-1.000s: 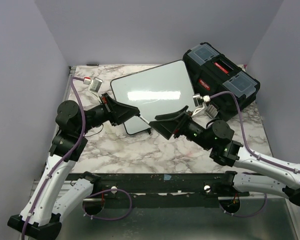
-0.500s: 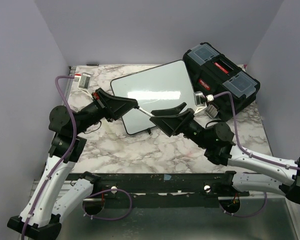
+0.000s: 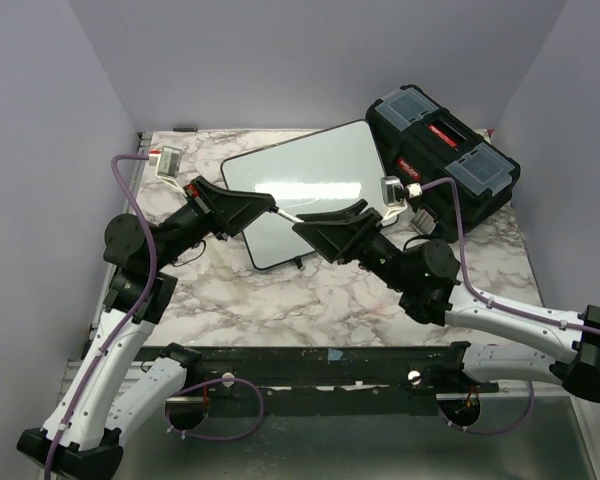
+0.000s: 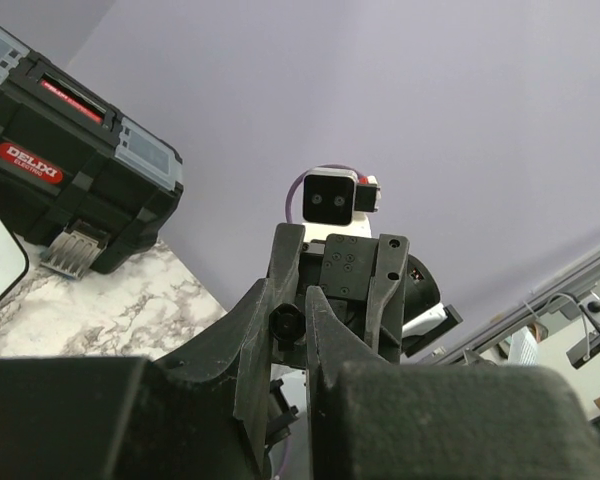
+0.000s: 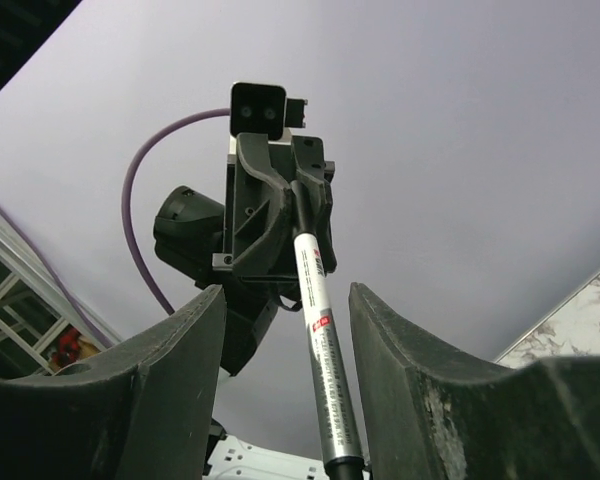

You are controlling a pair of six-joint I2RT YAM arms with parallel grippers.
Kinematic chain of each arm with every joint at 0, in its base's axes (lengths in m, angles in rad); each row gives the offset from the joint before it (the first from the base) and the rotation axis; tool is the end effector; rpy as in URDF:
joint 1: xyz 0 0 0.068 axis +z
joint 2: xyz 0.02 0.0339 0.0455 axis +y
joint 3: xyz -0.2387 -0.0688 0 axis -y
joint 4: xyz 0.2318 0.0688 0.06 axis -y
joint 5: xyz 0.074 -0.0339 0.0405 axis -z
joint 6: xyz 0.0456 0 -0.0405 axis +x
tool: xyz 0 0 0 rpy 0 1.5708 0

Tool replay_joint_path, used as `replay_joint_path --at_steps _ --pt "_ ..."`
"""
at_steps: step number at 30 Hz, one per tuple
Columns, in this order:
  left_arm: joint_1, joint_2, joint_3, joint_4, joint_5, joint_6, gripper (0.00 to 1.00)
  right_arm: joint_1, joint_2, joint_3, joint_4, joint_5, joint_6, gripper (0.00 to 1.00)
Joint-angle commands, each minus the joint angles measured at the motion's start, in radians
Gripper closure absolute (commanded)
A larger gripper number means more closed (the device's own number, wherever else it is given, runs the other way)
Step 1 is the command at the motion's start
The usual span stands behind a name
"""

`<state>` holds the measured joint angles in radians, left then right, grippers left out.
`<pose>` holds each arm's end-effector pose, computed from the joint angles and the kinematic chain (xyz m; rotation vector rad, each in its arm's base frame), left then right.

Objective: Write a sentence on the whiteboard
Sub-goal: Open the whiteboard marker at the center of the board.

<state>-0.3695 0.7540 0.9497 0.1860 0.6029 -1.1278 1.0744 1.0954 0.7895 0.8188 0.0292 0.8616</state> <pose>0.1447 -0.0838 0.4224 0.0749 1.4431 -1.6206 0.1222 0.2228 0.3718 -0.0995 1.2190 1.7130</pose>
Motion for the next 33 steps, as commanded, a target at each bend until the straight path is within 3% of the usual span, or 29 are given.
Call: replay_joint_path --at_steps 1,17,18,19,33 --pt "0.001 -0.010 -0.022 0.057 -0.041 -0.021 0.97 0.008 0.023 0.049 0.045 0.009 -0.013 0.47" --pt "0.000 0.005 -0.027 0.049 -0.033 0.007 0.96 0.007 0.052 0.093 -0.021 0.012 -0.025 0.50" --pt "0.001 -0.091 -0.029 0.049 -0.032 0.008 0.96 0.008 0.053 0.094 -0.021 0.012 -0.025 0.51" --pt "0.001 0.006 -0.031 0.049 -0.031 0.009 0.96 0.007 0.056 0.096 -0.024 0.014 -0.026 0.51" --pt "0.001 0.016 -0.028 0.043 -0.020 0.023 0.96 0.007 0.092 0.127 -0.052 -0.020 -0.010 0.55"
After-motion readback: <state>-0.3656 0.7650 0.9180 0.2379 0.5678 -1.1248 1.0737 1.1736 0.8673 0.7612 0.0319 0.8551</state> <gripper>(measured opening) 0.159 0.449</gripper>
